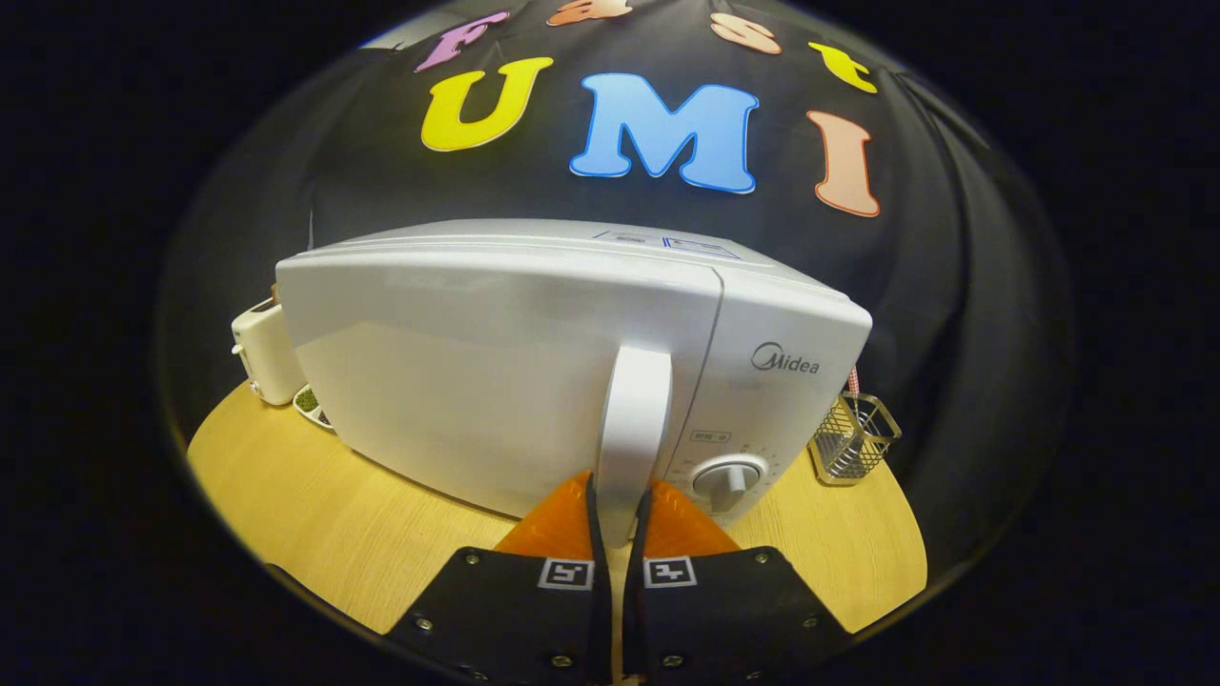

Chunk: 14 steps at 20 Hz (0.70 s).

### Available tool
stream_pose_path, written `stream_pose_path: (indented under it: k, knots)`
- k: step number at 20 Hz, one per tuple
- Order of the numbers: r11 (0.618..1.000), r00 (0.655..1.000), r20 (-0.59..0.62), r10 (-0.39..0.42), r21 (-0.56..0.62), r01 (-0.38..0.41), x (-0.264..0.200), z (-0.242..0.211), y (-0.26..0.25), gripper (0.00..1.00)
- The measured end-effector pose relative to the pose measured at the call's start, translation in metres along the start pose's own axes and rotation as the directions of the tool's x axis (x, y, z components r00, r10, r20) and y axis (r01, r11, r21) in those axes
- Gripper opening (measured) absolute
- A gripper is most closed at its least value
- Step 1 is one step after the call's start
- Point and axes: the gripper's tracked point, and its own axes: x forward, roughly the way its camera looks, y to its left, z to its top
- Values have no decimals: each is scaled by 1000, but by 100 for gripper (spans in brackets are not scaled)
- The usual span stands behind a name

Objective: Open the microwave, put the food inside, and close the microwave door.

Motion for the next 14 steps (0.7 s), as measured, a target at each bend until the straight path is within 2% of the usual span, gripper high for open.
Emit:
stream_pose_path:
  k: [3, 7, 10, 14]
  knots:
    - [998, 999, 1, -39, -48, 39, -3, -2, 1, 5]
    - [994, 1000, 29, 1, -105, 2, -39, -18, 15, 5]
    - [999, 999, -17, 32, -27, -32, -54, -26, 24, 5]
    - [998, 997, -62, 53, -19, -54, -78, -34, 38, 5]
